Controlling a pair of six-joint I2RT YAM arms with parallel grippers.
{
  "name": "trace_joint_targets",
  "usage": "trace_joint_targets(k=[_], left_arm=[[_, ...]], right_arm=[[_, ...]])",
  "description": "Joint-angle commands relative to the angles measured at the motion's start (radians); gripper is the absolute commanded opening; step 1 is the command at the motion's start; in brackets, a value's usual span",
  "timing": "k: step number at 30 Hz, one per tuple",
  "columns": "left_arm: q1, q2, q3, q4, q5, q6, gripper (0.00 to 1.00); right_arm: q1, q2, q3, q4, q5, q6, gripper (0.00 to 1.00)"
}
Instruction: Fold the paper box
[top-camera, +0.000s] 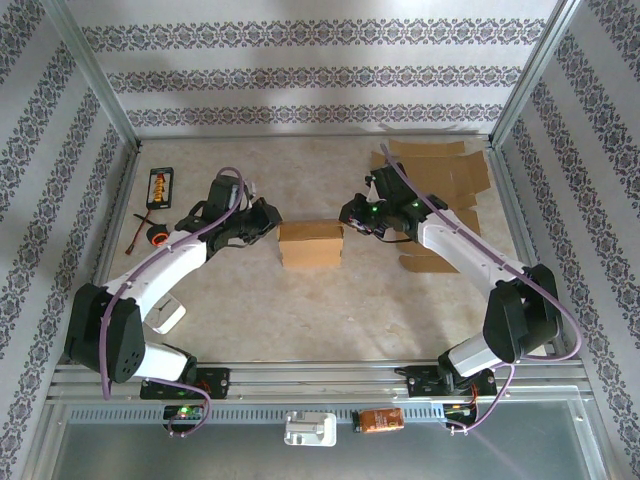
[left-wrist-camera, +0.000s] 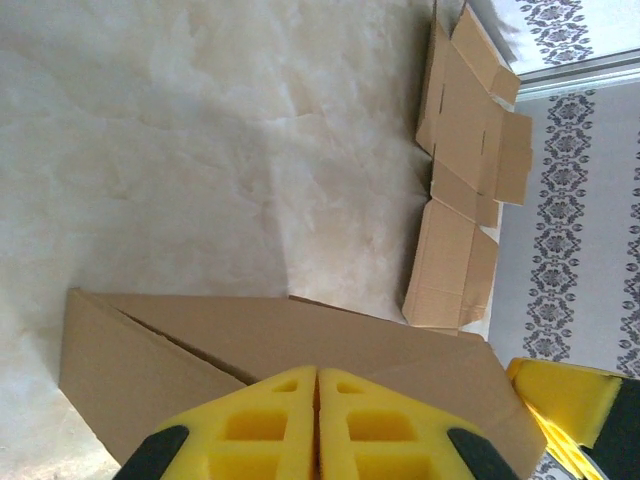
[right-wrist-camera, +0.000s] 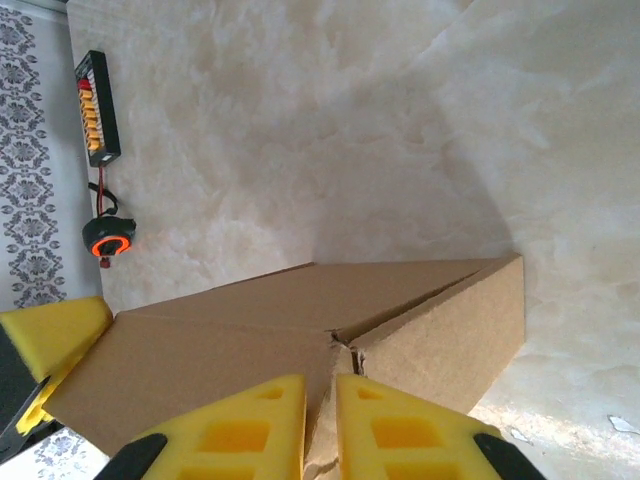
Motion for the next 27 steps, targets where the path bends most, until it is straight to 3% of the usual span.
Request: trace_joint_targets(k=[1, 8, 12, 18, 24, 27], left_arm=[[0.005, 0.022, -0.054, -0.036, 0.020, 0.058, 0.06], [0.005, 0.032, -0.090, -0.050, 0.023, 0.140, 0.05], [0.004, -0.005, -0.101, 0.024, 0.067, 0.148, 0.24], [0.005, -0.088, -0.085, 0.103, 0.075, 0.083, 0.34], [0.005, -0.083, -0.061, -0.080, 0.006, 0.037, 0.34], [0.005, -0.087, -0.088, -0.071, 0.008, -0.022, 0.33]], right_arm=[[0.019, 0.038, -0.043, -0.001, 0.039, -0.028, 0.15], [0.052, 0.039, -0.067, -0.014, 0.175, -0.120, 0.14], [0.055, 0.027, -0.042, -0.009, 0.123, -0.113, 0.17], [0.057, 0.027, 0.022, -0.020, 0.104, -0.102, 0.18], [0.055, 0.053, 0.035, -0.030, 0.114, -0.108, 0.18], [0.056, 0.061, 0.034, -0.033, 0.121, -0.104, 0.18]])
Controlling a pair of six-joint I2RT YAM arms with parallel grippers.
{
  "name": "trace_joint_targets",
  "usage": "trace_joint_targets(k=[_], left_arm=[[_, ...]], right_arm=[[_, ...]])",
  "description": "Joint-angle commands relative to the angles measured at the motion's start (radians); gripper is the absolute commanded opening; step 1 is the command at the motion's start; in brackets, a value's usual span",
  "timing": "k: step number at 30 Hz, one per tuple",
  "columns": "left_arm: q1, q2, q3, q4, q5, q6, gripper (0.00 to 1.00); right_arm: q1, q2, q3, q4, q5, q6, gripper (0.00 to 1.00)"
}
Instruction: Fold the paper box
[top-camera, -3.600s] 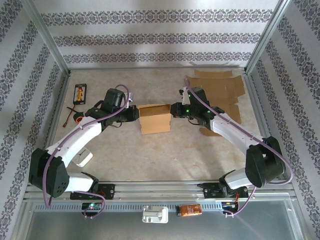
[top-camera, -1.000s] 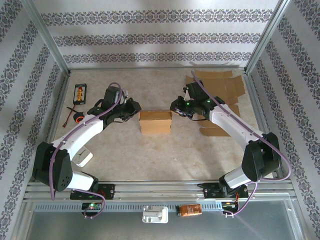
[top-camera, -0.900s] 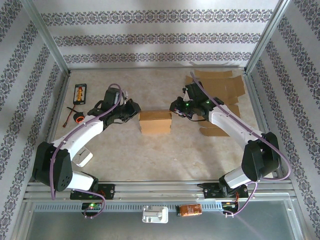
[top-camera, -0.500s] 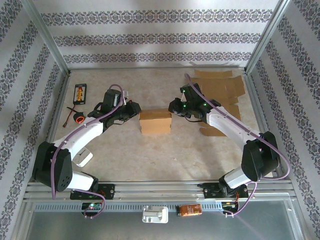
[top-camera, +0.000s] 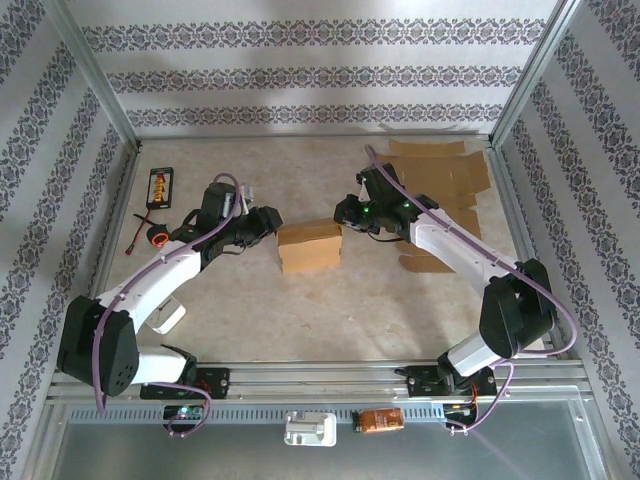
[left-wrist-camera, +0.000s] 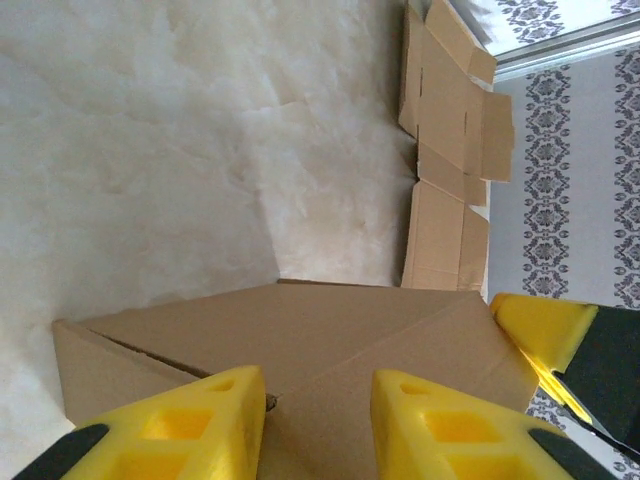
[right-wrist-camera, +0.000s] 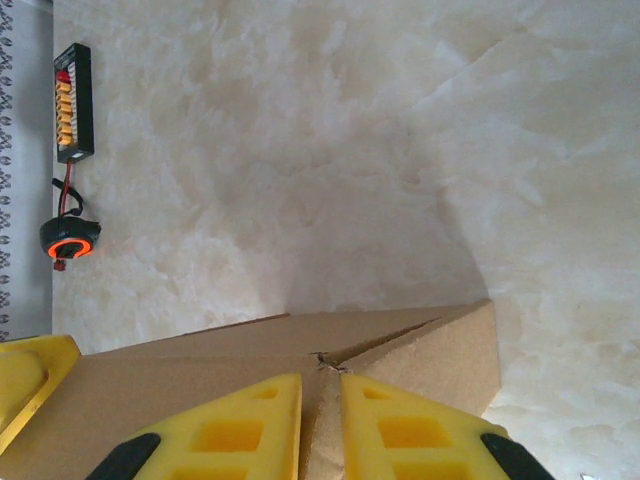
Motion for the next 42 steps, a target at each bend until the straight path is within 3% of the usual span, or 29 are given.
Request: trace_joint_targets(k=[1, 7, 9, 13, 16, 20, 27, 32, 39, 42], left_arm=[[-0.004, -0.014, -0.019, -0.108, -0.029, -0.080, 0.32], [-0.012, -0.043, -0.050, -0.093, -0.044, -0.076, 0.23], [-0.018, -0.056, -0.046, -0.113, -0.034, -0.071, 0.29], [-0.020, -0.147, -0.051, -0.173, -0.147, -0.097, 0.55], [-0.020, -0.184, -0.030, -0.199, -0.190, -0.102, 0.58], [-0.020, -0.172, -0.014, -0.215, -0.154, -0.183, 0.59], [-0.022, -0.107, -0.089, 0.077, -0.025, -0.301, 0.63], [-0.026, -0.062, -0.114, 0.134, 0.012, -0.363, 0.48], [-0.045, -0.115, -0.132, 0.014, -0.040, -0.331, 0.33], [-0.077, -0.109, -0.179, 0.050, -0.055, -0.337, 0.27]], right_arm=[[0.010, 0.028, 0.007, -0.059, 0.028, -0.010, 0.18], [0.013, 0.038, 0.007, -0.065, 0.068, -0.018, 0.18], [0.015, 0.043, 0.010, -0.063, 0.067, -0.025, 0.17], [0.016, 0.046, 0.019, -0.066, 0.064, -0.033, 0.17], [0.016, 0.050, 0.025, -0.068, 0.065, -0.039, 0.17], [0.016, 0.055, 0.033, -0.073, 0.060, -0.044, 0.17], [0.019, 0.049, 0.038, -0.076, 0.051, -0.048, 0.17], [0.021, 0.046, 0.038, -0.081, 0.049, -0.045, 0.17], [0.022, 0.052, 0.025, -0.088, 0.097, -0.028, 0.17], [0.032, 0.064, -0.016, -0.035, 0.095, -0.023, 0.17]])
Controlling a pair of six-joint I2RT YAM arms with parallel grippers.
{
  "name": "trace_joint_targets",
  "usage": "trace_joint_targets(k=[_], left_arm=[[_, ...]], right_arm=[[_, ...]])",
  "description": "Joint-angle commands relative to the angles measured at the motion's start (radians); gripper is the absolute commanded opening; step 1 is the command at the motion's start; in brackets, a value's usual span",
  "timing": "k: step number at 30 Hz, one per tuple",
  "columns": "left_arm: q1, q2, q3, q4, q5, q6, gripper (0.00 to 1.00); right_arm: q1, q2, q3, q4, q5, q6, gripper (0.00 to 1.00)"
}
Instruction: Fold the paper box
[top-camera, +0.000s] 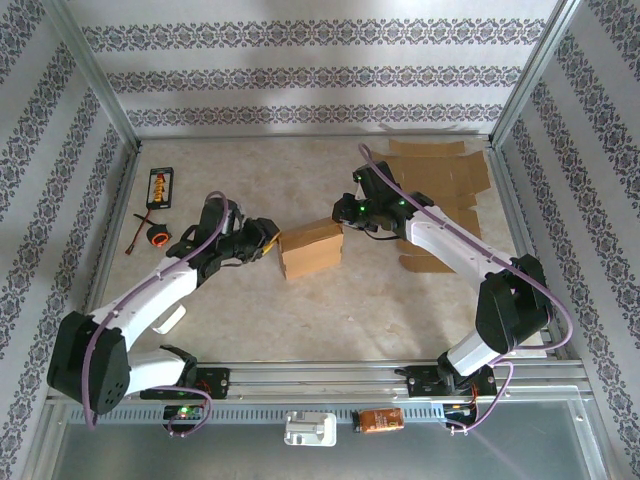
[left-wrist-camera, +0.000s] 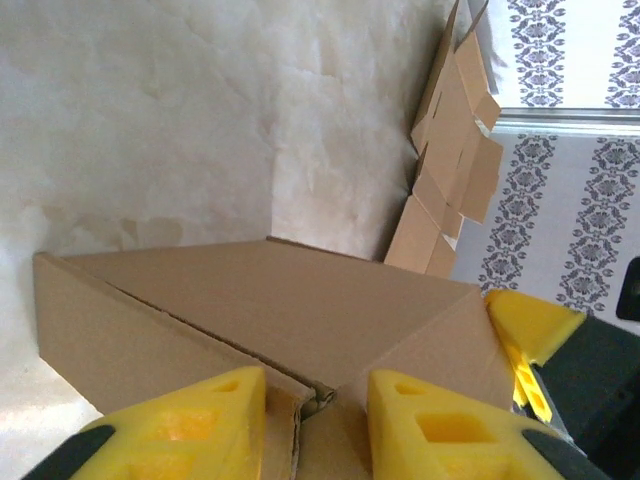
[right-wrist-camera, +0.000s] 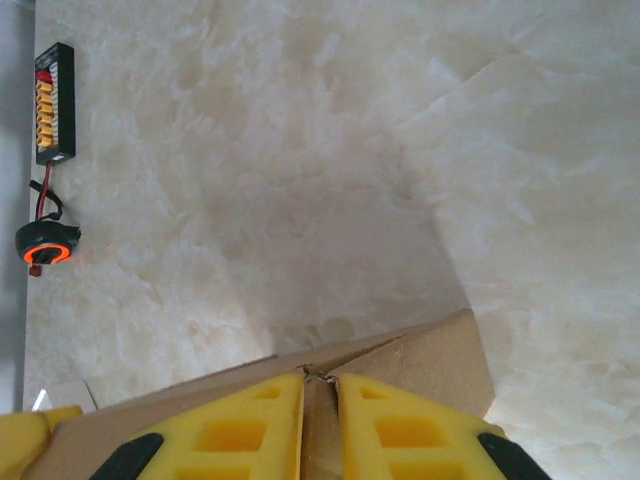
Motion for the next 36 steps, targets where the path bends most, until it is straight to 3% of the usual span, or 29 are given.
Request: trace_joint_targets(k=[1, 4, 9, 14, 18, 21, 28, 32, 36], left_arm=[[-0.039, 0.002, -0.061, 0.030, -0.004, -0.027, 0.26], [-0.064, 0.039, -0.080, 0.119, 0.026, -0.038, 0.26], [-0.078, 0.023, -0.032, 0.036, -0.041, 0.053, 0.36], [-0.076, 0.029, 0.042, -0.083, -0.149, 0.214, 0.37], [-0.076, 0.032, 0.062, -0.064, -0.131, 0.247, 0.53], [-0.078, -0.003, 0.079, -0.077, -0.140, 0.251, 0.61], [-0.108, -0.057, 0.074, -0.109, -0.114, 0.046, 0.61], [-0.141, -0.063, 0.025, -0.049, -0.134, -0.084, 0.60], [-0.154, -0.041, 0.009, -0.009, -0.139, -0.134, 0.60]], right_arm=[[0.017, 0.038, -0.055, -0.015, 0.049, 0.000, 0.17], [0.020, 0.043, -0.071, 0.001, 0.056, -0.020, 0.17], [0.022, 0.019, -0.019, -0.036, 0.023, -0.049, 0.24], [0.018, -0.062, 0.018, -0.057, 0.027, -0.065, 0.31], [-0.011, -0.102, 0.016, -0.081, 0.017, -0.082, 0.42], [-0.045, -0.103, 0.009, -0.100, -0.033, -0.071, 0.44], [-0.061, -0.077, 0.017, -0.137, -0.190, -0.031, 0.45], [-0.063, -0.065, 0.015, -0.127, -0.203, -0.010, 0.45], [-0.073, -0.061, -0.003, -0.123, -0.184, -0.002, 0.37]])
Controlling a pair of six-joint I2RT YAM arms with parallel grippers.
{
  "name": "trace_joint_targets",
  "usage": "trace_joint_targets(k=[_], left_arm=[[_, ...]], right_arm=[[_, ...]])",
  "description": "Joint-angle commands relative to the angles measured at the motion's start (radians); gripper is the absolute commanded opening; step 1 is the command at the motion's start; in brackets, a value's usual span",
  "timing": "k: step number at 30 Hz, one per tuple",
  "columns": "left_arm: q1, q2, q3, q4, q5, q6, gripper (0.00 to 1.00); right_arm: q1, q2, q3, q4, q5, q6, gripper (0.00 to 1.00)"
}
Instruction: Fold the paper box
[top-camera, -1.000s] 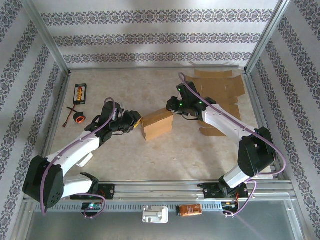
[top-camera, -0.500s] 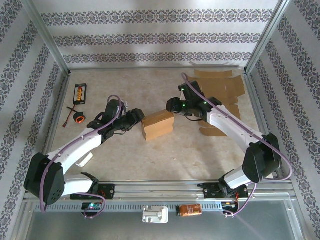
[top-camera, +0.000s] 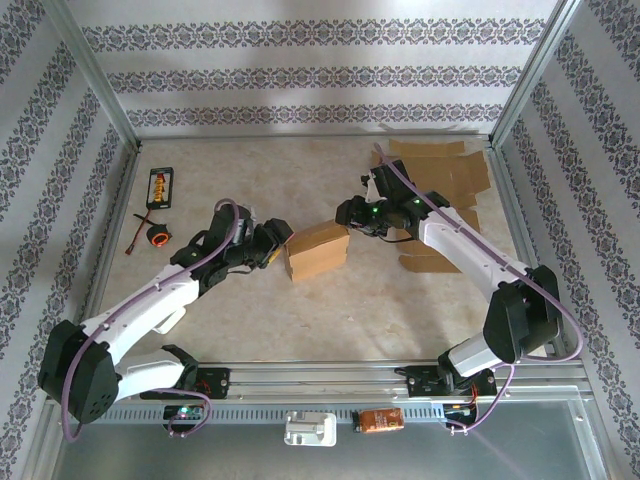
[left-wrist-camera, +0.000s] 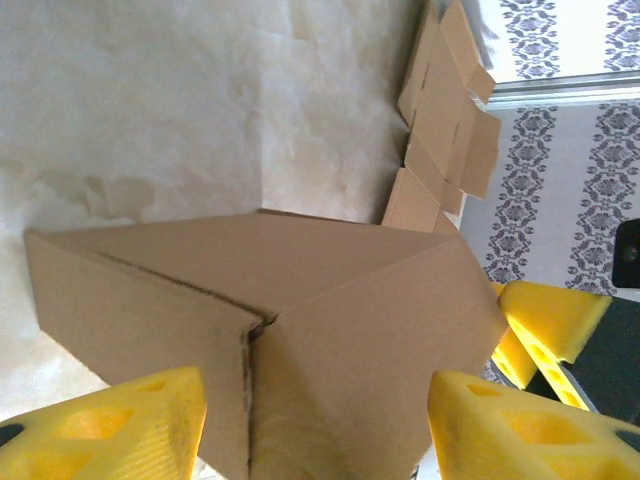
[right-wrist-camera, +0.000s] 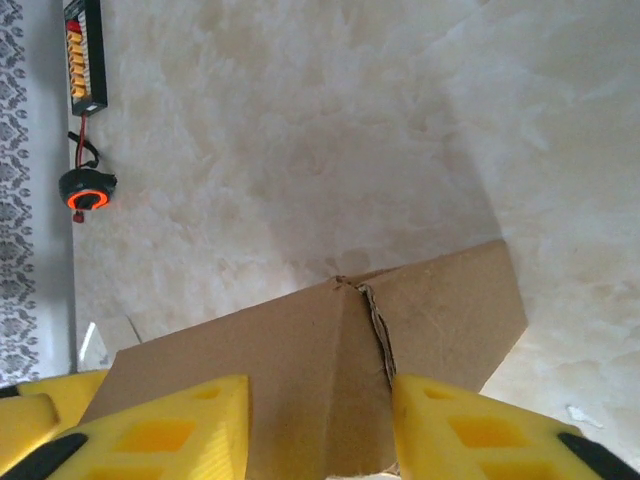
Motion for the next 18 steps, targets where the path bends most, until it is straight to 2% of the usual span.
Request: trace_joint_targets(k=[1, 3, 6, 18], left_arm=[[-0.019, 0.016, -0.016, 0.049, -0.016, -0.104, 0.60], [-0.022, 0.027, -0.013, 0.053, -0.018, -0.112, 0.57], [-0.022, 0.038, -0.017, 0.065, -0.029, -0.123, 0.49], [-0.022, 0.085, -0.052, 0.094, -0.021, -0.136, 0.22]], right_arm=[[-0.009, 0.004, 0.002, -0.011, -0.003, 0.013, 0.35], [-0.009, 0.004, -0.008, -0.006, 0.008, 0.010, 0.27], [-0.007, 0.010, -0.014, 0.004, 0.004, 0.010, 0.20], [0.008, 0.026, -0.034, -0.006, 0.047, -0.022, 0.19]])
